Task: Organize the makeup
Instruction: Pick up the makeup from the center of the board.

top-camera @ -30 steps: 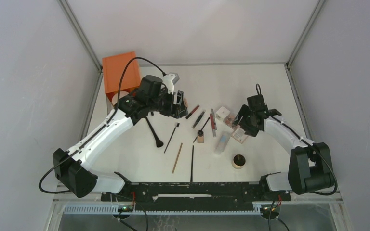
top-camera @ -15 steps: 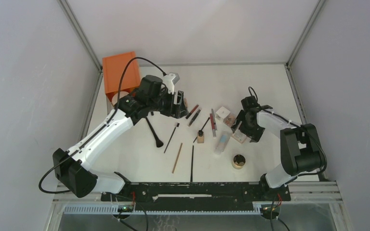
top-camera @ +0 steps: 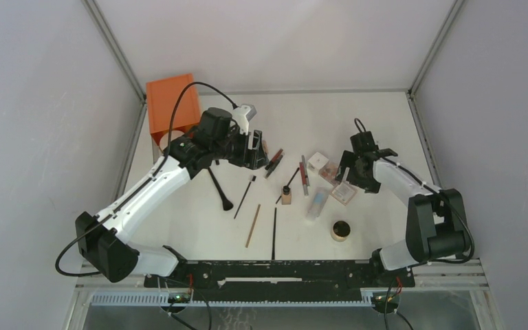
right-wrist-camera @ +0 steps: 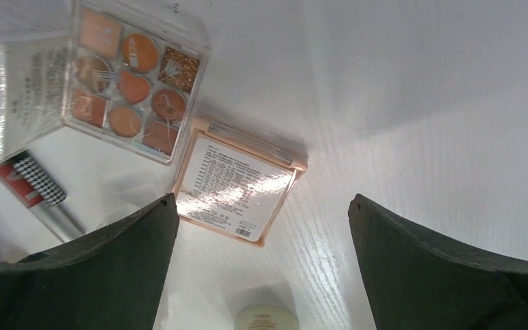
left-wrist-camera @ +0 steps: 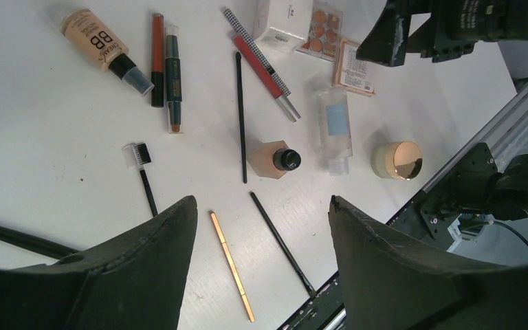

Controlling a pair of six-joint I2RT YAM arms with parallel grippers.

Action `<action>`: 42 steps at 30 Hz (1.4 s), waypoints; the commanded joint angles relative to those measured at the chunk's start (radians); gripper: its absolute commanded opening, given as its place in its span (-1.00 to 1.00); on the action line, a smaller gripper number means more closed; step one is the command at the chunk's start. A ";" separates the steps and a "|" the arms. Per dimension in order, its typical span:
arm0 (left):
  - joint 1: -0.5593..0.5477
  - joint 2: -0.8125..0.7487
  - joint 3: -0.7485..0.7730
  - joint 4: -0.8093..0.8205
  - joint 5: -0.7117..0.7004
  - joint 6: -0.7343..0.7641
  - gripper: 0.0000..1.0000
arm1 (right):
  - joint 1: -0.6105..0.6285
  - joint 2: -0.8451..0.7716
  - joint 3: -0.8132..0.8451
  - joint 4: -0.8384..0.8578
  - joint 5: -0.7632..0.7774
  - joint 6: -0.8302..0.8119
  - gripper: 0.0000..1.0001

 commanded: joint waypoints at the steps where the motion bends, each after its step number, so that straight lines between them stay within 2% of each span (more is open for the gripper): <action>1: -0.005 -0.016 -0.016 0.031 0.014 0.001 0.49 | -0.052 -0.032 0.044 0.052 -0.117 -0.192 1.00; 7: -0.006 -0.017 -0.024 0.034 0.019 0.001 0.49 | -0.139 0.061 0.084 0.124 -0.323 -0.195 1.00; 14: -0.006 -0.032 -0.032 0.030 0.011 -0.002 0.49 | -0.144 0.151 0.086 0.155 -0.375 -0.149 1.00; 21: -0.005 -0.004 -0.023 0.035 0.021 0.001 0.49 | -0.101 0.106 0.001 0.118 -0.328 -0.120 1.00; 30: -0.007 0.020 0.007 0.030 0.026 0.010 0.48 | -0.061 0.072 -0.026 0.045 -0.255 -0.045 1.00; 34: -0.007 0.023 0.012 0.025 0.028 0.011 0.49 | -0.016 0.038 -0.030 0.021 -0.208 -0.064 0.91; 38: -0.006 0.029 0.018 0.025 0.036 0.011 0.48 | 0.032 0.089 -0.026 -0.009 -0.186 -0.085 0.92; 42: -0.006 0.031 0.018 0.025 0.036 0.007 0.49 | 0.095 0.148 -0.015 -0.035 -0.090 -0.081 0.96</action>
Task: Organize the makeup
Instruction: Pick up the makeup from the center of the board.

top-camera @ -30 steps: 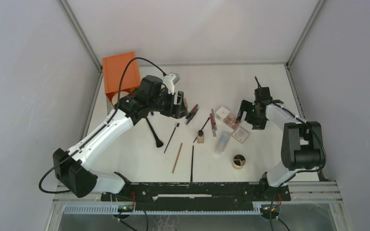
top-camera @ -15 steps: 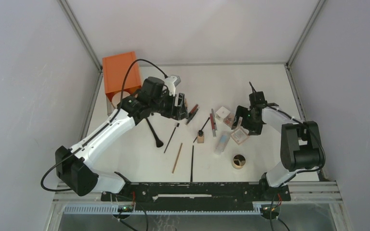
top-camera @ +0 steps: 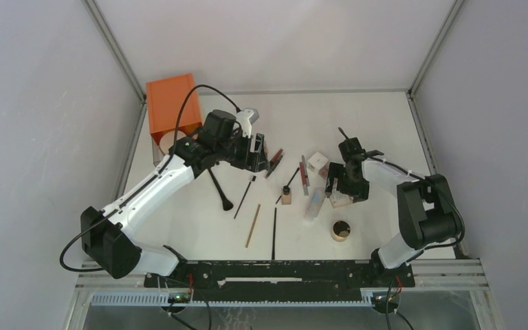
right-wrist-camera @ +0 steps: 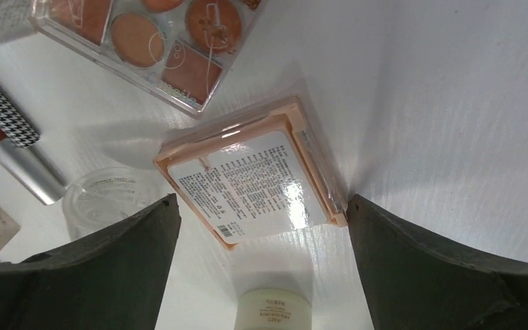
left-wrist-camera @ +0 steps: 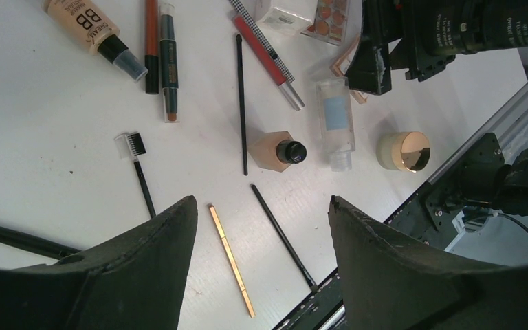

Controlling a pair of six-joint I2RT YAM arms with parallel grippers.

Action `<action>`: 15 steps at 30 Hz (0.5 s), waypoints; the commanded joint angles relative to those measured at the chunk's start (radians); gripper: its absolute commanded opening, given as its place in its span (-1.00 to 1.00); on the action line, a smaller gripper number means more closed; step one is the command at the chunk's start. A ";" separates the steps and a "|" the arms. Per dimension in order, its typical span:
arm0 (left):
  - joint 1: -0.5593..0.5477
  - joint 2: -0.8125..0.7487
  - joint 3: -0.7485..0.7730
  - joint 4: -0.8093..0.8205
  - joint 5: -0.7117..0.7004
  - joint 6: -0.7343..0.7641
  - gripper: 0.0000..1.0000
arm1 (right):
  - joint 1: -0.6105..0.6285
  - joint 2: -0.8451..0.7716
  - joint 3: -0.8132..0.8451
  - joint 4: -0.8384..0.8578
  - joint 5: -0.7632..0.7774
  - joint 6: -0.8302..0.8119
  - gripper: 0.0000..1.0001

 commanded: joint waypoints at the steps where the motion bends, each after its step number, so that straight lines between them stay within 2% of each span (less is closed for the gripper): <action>1: -0.006 0.001 0.038 0.021 0.023 0.006 0.48 | 0.067 0.071 0.015 -0.049 0.123 0.004 0.94; 5: -0.007 -0.002 0.030 0.021 0.020 0.005 0.48 | 0.109 0.103 0.038 -0.049 0.180 0.018 0.93; 8: -0.007 -0.004 0.026 0.022 0.018 0.003 0.48 | 0.112 0.115 0.049 -0.033 0.200 0.010 0.83; 12: -0.007 -0.010 0.023 0.023 0.013 0.003 0.48 | 0.074 0.092 0.046 -0.016 0.178 -0.012 0.46; 15: -0.007 -0.019 0.018 0.019 0.003 0.003 0.48 | 0.049 0.028 0.043 -0.015 0.149 -0.017 0.29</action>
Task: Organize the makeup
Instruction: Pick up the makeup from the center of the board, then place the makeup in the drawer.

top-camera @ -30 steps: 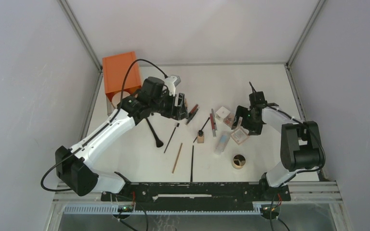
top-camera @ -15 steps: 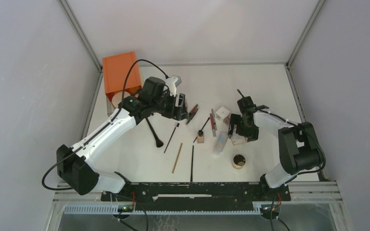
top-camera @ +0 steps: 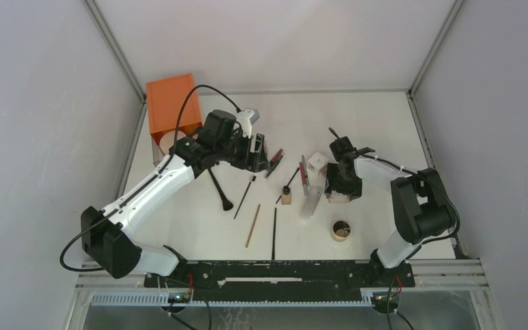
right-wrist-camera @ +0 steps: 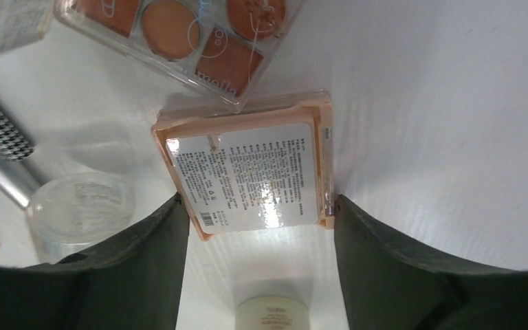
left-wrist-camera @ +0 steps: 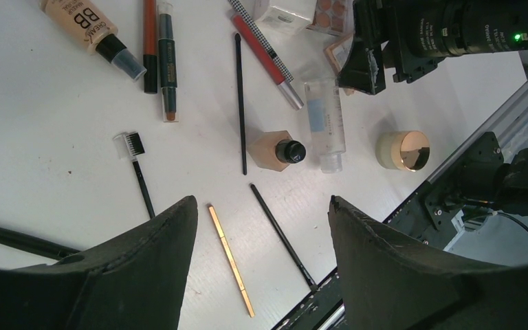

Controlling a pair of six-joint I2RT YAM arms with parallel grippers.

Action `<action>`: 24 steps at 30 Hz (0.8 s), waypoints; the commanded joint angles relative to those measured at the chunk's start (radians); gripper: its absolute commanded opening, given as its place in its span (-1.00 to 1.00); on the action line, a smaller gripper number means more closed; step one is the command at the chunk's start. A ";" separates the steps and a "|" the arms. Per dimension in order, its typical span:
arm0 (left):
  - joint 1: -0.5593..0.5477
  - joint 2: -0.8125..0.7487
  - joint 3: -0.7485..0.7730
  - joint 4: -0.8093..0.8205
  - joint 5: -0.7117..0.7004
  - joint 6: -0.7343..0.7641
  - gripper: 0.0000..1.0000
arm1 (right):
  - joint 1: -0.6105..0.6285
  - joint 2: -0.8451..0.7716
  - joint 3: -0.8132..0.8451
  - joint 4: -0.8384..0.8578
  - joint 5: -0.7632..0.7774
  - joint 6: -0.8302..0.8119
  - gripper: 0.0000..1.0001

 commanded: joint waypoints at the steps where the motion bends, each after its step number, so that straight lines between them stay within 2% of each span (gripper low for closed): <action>1: -0.006 -0.025 0.014 0.018 -0.007 0.006 0.48 | -0.044 -0.066 -0.019 0.025 0.016 -0.013 0.27; 8: -0.007 -0.033 0.029 0.004 -0.058 0.021 0.48 | -0.050 -0.222 0.026 0.003 -0.078 0.004 0.21; 13: -0.005 -0.070 0.042 0.003 -0.123 -0.001 0.48 | 0.036 -0.247 0.136 -0.006 -0.095 0.024 0.20; 17: 0.005 -0.132 0.042 0.006 -0.220 -0.031 0.49 | 0.137 -0.197 0.268 0.009 -0.094 0.043 0.18; 24: 0.095 -0.274 0.078 -0.052 -0.301 -0.094 0.48 | 0.321 0.011 0.513 0.007 -0.108 0.048 0.18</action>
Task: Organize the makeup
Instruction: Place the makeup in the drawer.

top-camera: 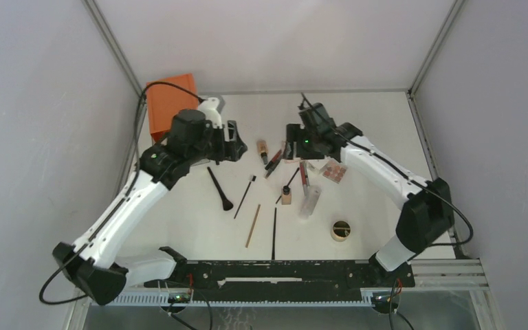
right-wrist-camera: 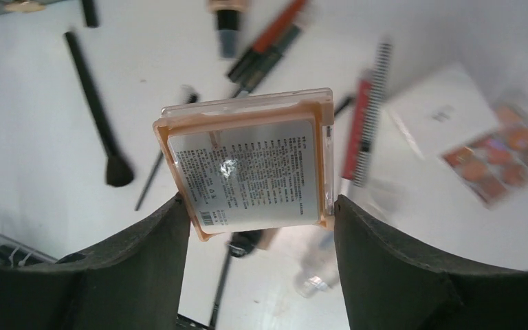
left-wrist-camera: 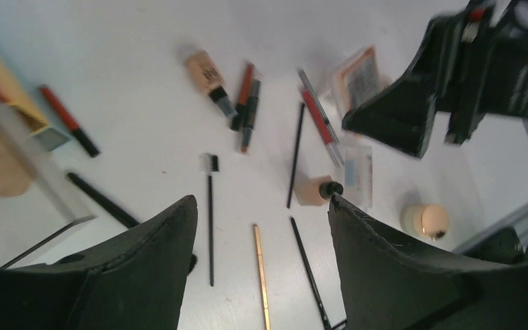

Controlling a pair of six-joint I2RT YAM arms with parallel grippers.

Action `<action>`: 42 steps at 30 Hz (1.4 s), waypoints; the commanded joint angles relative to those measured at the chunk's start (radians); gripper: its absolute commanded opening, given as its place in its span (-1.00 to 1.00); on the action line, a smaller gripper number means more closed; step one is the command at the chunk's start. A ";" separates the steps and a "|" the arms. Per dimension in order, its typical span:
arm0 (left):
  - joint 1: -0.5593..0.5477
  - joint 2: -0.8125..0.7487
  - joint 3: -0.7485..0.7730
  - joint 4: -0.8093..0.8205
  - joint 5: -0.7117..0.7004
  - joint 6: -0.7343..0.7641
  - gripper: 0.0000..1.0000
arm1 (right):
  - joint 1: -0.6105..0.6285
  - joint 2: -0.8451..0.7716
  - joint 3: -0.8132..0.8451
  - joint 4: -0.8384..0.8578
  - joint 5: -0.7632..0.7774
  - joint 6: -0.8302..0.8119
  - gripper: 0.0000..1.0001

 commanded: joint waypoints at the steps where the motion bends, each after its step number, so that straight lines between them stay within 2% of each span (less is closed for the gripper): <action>1: 0.056 -0.112 0.082 -0.039 -0.095 -0.054 0.49 | 0.102 0.125 0.130 0.018 -0.028 0.029 0.17; 4: 0.071 -0.139 0.088 -0.053 -0.100 -0.051 0.50 | 0.146 0.185 0.182 0.047 -0.058 0.048 0.17; 5: 0.105 -0.138 0.087 -0.058 -0.089 -0.054 0.50 | 0.153 0.202 0.192 0.056 -0.070 0.054 0.17; 7: 0.141 -0.126 0.076 -0.067 -0.023 -0.067 0.50 | 0.161 0.212 0.200 0.074 -0.095 0.060 0.16; 11: 0.235 -0.101 0.029 -0.042 0.243 -0.128 0.60 | 0.167 0.162 0.151 0.135 -0.105 0.039 0.16; 15: 0.322 -0.074 -0.045 0.061 0.498 -0.201 0.75 | 0.169 0.075 0.063 0.219 -0.134 -0.019 0.17; 20: 0.349 0.032 -0.080 0.149 0.747 -0.285 0.85 | 0.181 0.032 0.044 0.210 -0.153 -0.073 0.18; 26: 0.333 0.124 -0.095 0.154 0.776 -0.281 0.83 | 0.199 -0.021 0.011 0.224 -0.160 -0.098 0.18; 29: 0.325 0.148 -0.107 0.172 0.774 -0.273 0.54 | 0.208 -0.037 0.005 0.232 -0.167 -0.107 0.18; 30: 0.322 0.154 -0.112 0.186 0.781 -0.272 0.51 | 0.210 -0.040 0.005 0.233 -0.170 -0.108 0.18; 36: 0.288 0.197 -0.110 0.208 0.818 -0.272 0.55 | 0.225 -0.049 0.005 0.232 -0.179 -0.118 0.18; 39: 0.248 0.233 -0.088 0.164 0.836 -0.225 0.53 | 0.226 -0.050 0.005 0.235 -0.180 -0.119 0.18; 42: 0.223 0.244 -0.080 0.147 0.825 -0.212 0.29 | 0.228 -0.049 0.006 0.238 -0.181 -0.119 0.18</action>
